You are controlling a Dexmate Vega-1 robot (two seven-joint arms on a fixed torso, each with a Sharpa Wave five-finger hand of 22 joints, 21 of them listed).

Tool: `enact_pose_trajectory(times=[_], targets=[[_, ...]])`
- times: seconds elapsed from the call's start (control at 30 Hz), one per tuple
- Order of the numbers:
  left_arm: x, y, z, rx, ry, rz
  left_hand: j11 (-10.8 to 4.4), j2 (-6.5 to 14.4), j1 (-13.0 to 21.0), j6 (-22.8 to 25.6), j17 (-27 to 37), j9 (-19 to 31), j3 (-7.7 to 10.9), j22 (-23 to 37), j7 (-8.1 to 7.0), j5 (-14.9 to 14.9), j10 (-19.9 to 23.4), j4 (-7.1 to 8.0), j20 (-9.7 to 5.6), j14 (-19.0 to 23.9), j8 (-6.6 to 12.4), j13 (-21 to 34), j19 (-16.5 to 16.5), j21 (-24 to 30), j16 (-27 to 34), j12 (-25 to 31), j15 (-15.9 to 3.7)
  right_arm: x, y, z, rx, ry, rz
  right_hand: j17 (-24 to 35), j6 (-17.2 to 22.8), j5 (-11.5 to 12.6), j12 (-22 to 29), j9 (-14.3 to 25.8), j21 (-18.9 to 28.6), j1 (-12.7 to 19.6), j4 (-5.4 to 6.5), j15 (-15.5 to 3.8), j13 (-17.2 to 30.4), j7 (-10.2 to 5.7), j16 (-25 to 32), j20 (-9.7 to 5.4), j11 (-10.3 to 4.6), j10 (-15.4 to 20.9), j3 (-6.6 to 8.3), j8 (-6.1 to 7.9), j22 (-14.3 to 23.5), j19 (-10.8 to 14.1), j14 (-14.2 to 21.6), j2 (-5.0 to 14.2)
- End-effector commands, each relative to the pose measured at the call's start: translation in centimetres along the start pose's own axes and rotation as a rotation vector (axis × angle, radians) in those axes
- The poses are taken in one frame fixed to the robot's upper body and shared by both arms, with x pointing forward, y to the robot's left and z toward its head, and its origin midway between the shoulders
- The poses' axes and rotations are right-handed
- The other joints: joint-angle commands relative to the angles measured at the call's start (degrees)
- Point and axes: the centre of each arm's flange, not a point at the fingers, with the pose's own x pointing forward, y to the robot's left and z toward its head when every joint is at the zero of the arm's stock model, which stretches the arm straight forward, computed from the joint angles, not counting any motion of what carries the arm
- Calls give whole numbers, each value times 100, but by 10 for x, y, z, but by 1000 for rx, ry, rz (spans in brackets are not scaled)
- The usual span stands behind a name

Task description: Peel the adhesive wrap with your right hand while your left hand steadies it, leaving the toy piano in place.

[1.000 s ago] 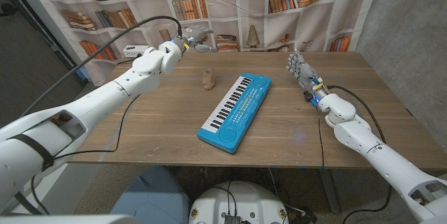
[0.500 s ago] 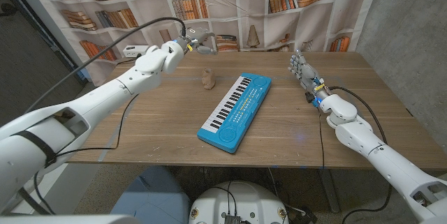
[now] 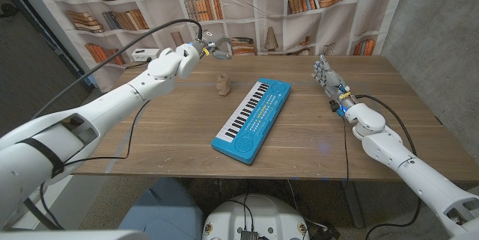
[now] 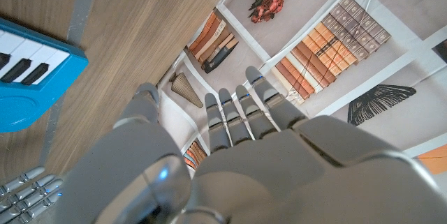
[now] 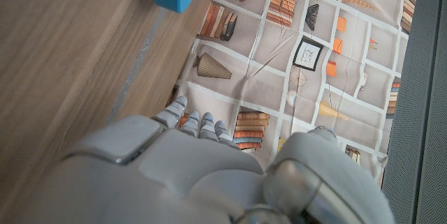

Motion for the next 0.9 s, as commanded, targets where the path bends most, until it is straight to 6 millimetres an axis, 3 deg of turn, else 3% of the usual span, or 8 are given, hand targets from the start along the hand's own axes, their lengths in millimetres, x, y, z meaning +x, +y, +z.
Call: enact_pose_trajectory(times=[0.03, 0.43, 0.5, 0.7, 0.9], targets=[[5, 3, 1, -14, 1, -69, -25, -43, 66, 80, 9, 10, -52, 9, 32, -34, 60, 12, -5, 115, 44, 41, 49, 21, 26, 17, -70, -4, -2, -2, 9, 6, -10, 18, -6, -1, 28, 27, 23, 26, -21, -36, 24, -16, 27, -6, -8, -25, -4, 21, 17, -23, -252, 6], [9, 1, -3, -13, 15, -105, -108, -78, 96, 185, 39, 28, -208, 15, 76, -27, 262, 68, 22, 333, 64, 121, 130, 17, 96, 83, -90, -2, 0, -1, 7, -2, 3, 18, 0, -7, 31, 28, 25, 23, -21, -36, 24, -23, 31, -6, -3, -22, -6, 25, 17, -22, -251, 15], [8, -1, -4, -23, 17, -104, -175, -87, 130, 14, 40, 30, -243, 17, 125, -23, 271, 66, 17, 360, -12, 145, 150, 14, 98, 80, -102, -2, 0, -1, 9, 0, 1, 18, 0, -8, 32, 28, 25, 21, -20, -34, 24, -22, 31, -6, 0, -21, -8, 25, 17, -22, -252, 14], [10, -2, -5, -5, 17, -113, -99, -43, 158, 29, 44, 37, -271, 20, 166, -15, 306, 91, 63, 378, -17, 177, 145, -1, 91, 88, -58, -3, -1, -2, 7, -1, -2, 18, 1, -10, 32, 28, 26, 20, -20, -40, 25, -21, 34, -7, -1, -22, -7, 25, 17, -23, -249, 21], [12, -3, -2, 7, 3, -110, -128, -40, 179, 167, 28, 44, -297, 24, 160, -11, 402, 100, 63, 489, 25, 208, 224, 16, 95, 114, -82, -3, -1, -2, 5, -6, -5, 17, 6, -13, 34, 29, 27, 22, -22, -40, 25, -23, 36, -7, -1, -19, -6, 28, 17, -22, -247, 27]])
